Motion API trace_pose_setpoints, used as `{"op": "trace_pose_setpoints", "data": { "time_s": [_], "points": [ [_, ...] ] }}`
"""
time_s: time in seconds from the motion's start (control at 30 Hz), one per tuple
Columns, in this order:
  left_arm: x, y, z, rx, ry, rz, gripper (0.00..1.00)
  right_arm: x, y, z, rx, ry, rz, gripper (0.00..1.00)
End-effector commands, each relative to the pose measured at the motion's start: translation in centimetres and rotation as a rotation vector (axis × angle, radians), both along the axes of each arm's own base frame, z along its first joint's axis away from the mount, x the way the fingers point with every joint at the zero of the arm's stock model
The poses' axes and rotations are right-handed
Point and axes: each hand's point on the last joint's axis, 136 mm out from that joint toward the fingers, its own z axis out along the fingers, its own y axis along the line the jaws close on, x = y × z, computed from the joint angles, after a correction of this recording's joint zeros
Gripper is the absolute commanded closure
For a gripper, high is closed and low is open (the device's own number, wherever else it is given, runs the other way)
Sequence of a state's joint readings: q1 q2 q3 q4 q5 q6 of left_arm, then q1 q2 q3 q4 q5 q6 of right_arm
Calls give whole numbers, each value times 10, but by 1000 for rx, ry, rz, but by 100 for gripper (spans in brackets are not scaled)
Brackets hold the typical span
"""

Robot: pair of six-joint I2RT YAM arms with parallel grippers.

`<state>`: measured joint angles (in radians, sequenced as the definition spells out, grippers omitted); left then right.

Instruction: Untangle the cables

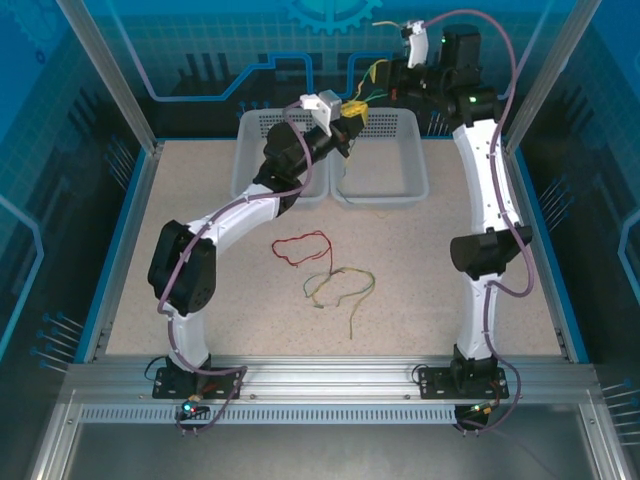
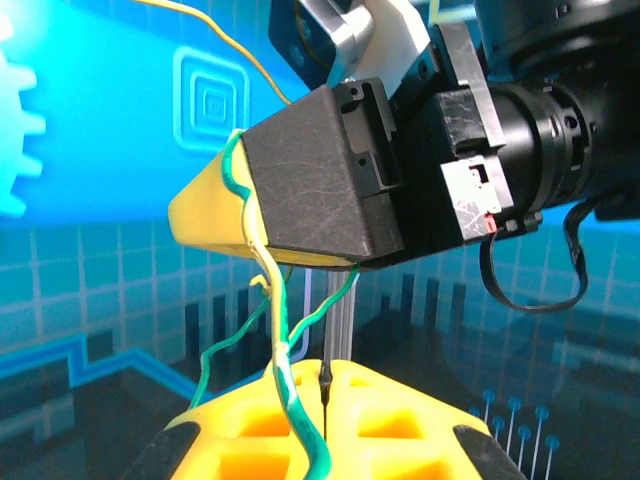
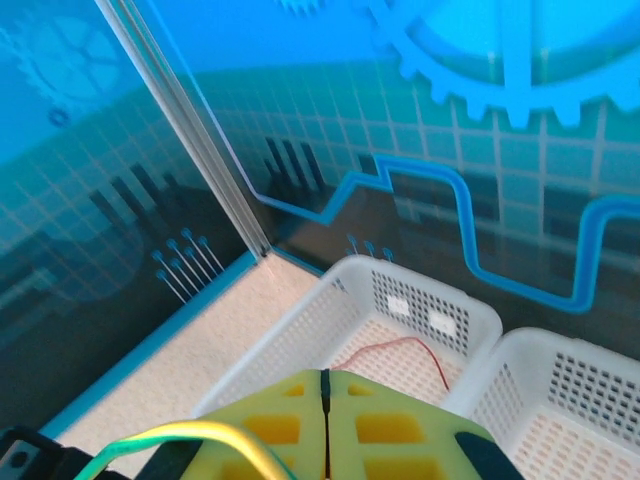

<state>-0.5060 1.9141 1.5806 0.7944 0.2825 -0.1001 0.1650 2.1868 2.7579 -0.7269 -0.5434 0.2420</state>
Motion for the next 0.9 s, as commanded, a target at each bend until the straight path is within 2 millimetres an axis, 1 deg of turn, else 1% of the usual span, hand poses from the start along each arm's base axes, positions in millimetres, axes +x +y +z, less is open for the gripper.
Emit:
{"op": "trace_pose_setpoints", "data": {
  "time_s": [0.0,0.1,0.17,0.23,0.3,0.37,0.47,0.67,0.77,0.87],
  "points": [
    [-37,-11,24,-20,-23,-164,97,5,-93,78,142,-132,-277,100],
    [-55,-9,31,-43,-16,-232,97,-12,-85,81,149,-104,-241,100],
    [-69,-6,37,-65,5,-273,97,-24,-85,84,159,-87,-248,100],
    [-81,-2,41,-59,-8,-283,97,-36,-86,90,155,-107,-258,100],
    [-78,1,37,-41,-12,-240,97,-39,-90,92,128,-144,-308,100],
    [-68,-1,25,-12,6,-206,96,-30,-98,86,113,-163,-353,100],
    [-50,-10,0,26,40,-192,96,-12,-99,70,80,-155,-366,100],
    [-13,-26,-64,90,101,-142,96,37,-103,15,-3,-117,-408,100],
    [2,-33,-94,136,124,-94,96,53,-105,-6,-29,-109,-422,100],
    [12,-42,-126,192,186,-60,96,64,-104,-36,-44,-51,-423,100]
  ]
}}
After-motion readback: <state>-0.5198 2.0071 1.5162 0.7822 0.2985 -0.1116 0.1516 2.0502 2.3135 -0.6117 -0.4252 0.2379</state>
